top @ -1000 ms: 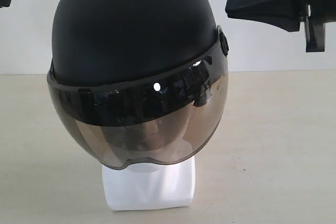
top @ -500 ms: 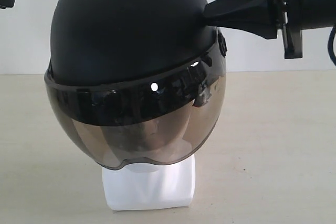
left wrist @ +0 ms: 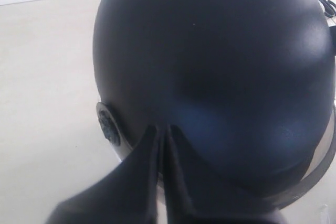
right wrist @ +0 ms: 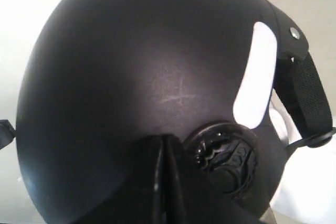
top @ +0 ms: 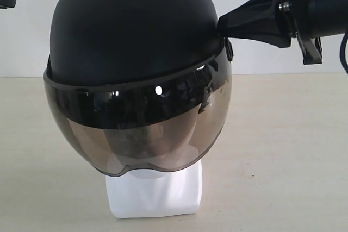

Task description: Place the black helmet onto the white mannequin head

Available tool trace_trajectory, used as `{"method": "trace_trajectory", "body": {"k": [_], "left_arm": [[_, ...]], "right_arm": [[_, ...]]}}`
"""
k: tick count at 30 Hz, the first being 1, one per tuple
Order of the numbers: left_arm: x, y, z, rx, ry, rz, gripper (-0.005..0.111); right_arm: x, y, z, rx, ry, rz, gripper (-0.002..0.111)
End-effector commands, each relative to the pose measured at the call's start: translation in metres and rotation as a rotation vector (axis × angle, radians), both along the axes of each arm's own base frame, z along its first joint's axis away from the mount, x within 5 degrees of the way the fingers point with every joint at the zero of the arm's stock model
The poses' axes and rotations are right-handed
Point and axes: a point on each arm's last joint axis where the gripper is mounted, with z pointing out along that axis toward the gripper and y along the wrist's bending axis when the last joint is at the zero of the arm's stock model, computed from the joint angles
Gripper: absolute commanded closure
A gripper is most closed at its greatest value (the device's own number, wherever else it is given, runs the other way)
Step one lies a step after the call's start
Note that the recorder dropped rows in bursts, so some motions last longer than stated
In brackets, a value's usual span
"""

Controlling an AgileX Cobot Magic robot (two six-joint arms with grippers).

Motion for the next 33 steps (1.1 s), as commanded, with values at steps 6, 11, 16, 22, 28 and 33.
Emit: {"method": "trace_trajectory", "body": {"k": [6,11,16,22,28,33], "left_arm": [[-0.002,-0.001,0.003,-0.02,-0.006,-0.006,0.102],[-0.002,-0.001,0.003,-0.02,-0.006,-0.006,0.102],[-0.002,-0.001,0.003,-0.02,-0.006,-0.006,0.102],[-0.003,-0.001,0.003,-0.013,-0.004,-0.01,0.102],[-0.003,-0.001,0.003,-0.005,-0.01,-0.018,0.102],[-0.003,0.0,0.002,-0.002,-0.006,-0.018,0.102]], "right_arm": [[0.001,-0.002,-0.008,-0.092,-0.006,-0.008,0.107],[0.002,-0.003,-0.009,-0.116,-0.006,-0.011,0.107],[0.004,-0.003,-0.008,-0.107,-0.019,-0.031,0.107],[0.005,-0.003,0.003,-0.094,-0.05,-0.027,0.107],[0.003,-0.001,0.023,-0.077,-0.096,0.002,0.107],[0.005,-0.005,0.03,-0.073,-0.101,-0.015,0.107]]}}
